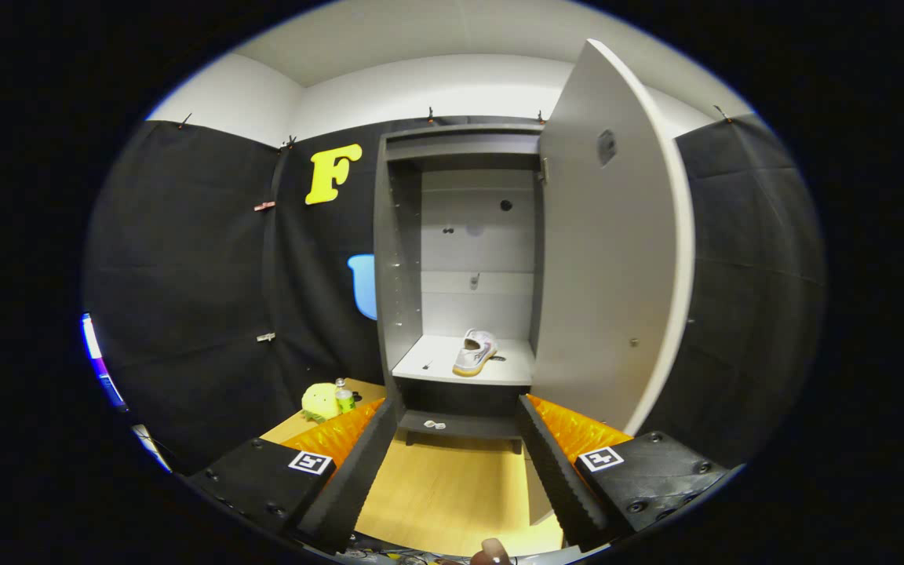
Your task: Open the shoe cabinet door, grab the shoes and put them into the shoe cabinet, then close the shoe cabinet door.
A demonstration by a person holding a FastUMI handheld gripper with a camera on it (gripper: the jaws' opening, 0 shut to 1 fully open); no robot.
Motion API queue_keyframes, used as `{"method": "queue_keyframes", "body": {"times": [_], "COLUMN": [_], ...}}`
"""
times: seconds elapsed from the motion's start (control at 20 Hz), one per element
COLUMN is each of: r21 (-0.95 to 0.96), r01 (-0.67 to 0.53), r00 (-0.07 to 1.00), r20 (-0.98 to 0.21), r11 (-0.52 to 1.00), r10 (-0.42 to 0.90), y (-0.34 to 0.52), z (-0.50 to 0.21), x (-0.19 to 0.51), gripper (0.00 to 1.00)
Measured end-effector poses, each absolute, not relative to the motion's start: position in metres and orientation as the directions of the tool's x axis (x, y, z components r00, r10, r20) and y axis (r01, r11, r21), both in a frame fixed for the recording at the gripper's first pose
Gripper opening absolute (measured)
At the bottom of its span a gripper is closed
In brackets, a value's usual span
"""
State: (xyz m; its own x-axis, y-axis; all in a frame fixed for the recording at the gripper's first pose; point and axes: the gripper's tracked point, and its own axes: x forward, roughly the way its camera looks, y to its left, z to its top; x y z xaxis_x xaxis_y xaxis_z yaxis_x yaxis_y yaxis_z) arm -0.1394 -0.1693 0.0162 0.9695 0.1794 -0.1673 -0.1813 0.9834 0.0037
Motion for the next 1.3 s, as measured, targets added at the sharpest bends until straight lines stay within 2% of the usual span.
{"method": "queue_keyframes", "body": {"times": [0.45,0.65,0.8,1.05,1.3], "r21": [-0.005,0.006,0.010,-0.010,-0.023], "r01": [0.105,0.192,0.214,0.178,0.168], "r00": [0.986,0.973,0.964,0.966,0.972], "r20": [-0.133,-0.133,-0.163,-0.189,-0.165], "r11": [0.994,0.981,0.977,0.984,0.986], "r10": [-0.104,-0.190,-0.210,-0.177,-0.169], "y": [-0.295,-0.336,-0.354,-0.356,-0.346], "z": [0.026,0.022,0.013,0.002,0.004], "x": [-0.147,-0.140,-0.124,-0.105,-0.100], "gripper": [0.98,0.98,0.98,0.97,0.96]}}
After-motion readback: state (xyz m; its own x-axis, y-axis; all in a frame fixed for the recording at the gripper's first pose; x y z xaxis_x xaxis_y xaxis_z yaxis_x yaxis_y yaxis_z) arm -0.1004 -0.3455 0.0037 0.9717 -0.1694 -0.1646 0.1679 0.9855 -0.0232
